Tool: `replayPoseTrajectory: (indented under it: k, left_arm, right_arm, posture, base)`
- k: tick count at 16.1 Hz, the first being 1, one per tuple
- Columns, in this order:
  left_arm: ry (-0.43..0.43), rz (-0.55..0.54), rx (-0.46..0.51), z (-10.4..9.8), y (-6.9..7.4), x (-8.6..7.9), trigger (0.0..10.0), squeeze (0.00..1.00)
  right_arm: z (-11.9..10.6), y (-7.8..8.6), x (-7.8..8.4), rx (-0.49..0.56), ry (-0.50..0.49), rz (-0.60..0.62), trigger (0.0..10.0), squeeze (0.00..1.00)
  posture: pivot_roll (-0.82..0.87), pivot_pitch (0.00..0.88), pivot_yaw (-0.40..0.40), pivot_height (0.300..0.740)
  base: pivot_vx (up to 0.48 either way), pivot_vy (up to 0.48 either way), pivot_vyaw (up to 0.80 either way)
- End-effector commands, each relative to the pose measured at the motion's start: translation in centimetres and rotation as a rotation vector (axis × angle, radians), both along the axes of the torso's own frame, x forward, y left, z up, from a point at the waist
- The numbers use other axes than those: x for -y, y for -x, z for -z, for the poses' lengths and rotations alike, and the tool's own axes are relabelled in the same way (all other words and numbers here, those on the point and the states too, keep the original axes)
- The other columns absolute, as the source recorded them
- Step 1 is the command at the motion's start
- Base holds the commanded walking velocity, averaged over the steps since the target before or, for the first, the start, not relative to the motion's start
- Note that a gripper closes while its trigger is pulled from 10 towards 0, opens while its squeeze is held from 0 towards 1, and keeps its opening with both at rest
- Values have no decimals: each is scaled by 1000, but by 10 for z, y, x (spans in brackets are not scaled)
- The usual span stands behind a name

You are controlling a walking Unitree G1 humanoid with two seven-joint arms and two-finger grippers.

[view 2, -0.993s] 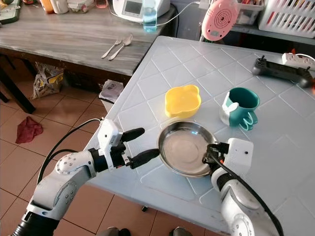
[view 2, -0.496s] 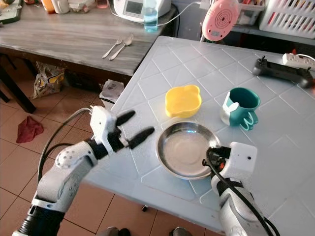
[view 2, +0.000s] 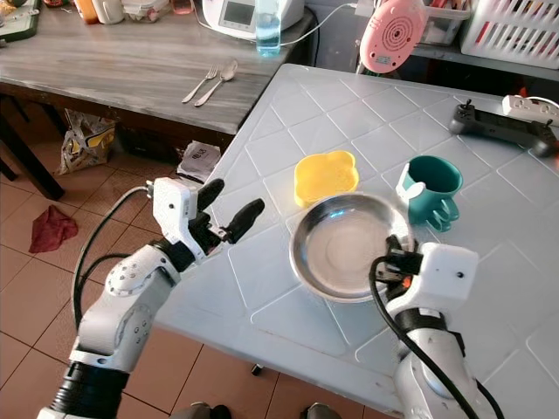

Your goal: Setting the table

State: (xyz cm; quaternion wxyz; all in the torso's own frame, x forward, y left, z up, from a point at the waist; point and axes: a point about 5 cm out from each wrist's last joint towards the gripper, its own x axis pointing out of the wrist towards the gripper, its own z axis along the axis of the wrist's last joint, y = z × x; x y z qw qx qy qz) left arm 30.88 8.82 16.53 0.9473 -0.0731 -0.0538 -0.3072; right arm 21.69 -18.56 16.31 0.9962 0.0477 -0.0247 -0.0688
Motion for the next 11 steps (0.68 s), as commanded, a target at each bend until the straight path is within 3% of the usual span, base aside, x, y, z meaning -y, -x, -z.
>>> replayPoseTrajectory:
  k: [1,3,4,6,7,8,9,11]
  left_arm:
    - [-8,-17,-6,0,-2,-2,10000,0]
    - [-11,-24,-6,0,-4,-1,10000,0]
    - [-9,-27,-7,0,-5,0,10000,0]
    - [-3,-46,-5,-1,-6,1,10000,0]
    - [-4,-51,-5,0,-7,1,10000,0]
    - [-6,-53,-5,0,-7,1,10000,0]
    - [-11,-54,-8,1,-7,1,10000,0]
    - [-15,-55,-9,2,-7,1,10000,0]
  right_arm:
    - [-10,6,4,63,18,26,1176,0]
    - [-12,8,5,87,6,33,1608,0]
    - [-12,8,5,95,-1,34,3176,0]
    - [-13,8,3,114,-48,31,4157,0]
    - [-12,7,3,115,-71,29,6235,0]
    - [-11,7,3,113,-86,33,6078,0]
    - [-8,8,3,99,-107,37,6667,0]
    - [-3,9,3,82,-137,45,6471,0]
  posture:
    - [-12,130,-12,714]
    - [-18,126,-10,714]
    - [-20,125,-10,714]
    - [-22,124,-8,714]
    - [-22,122,-9,714]
    - [-21,121,-10,714]
    - [-21,120,-9,714]
    - [-19,120,-10,714]
  base:
    - [0,0,0]
    - [0,0,0]
    - [0,0,0]
    - [0,0,0]
    - [0,0,0]
    - [0,0,0]
    - [0,0,0]
    - [0,0,0]
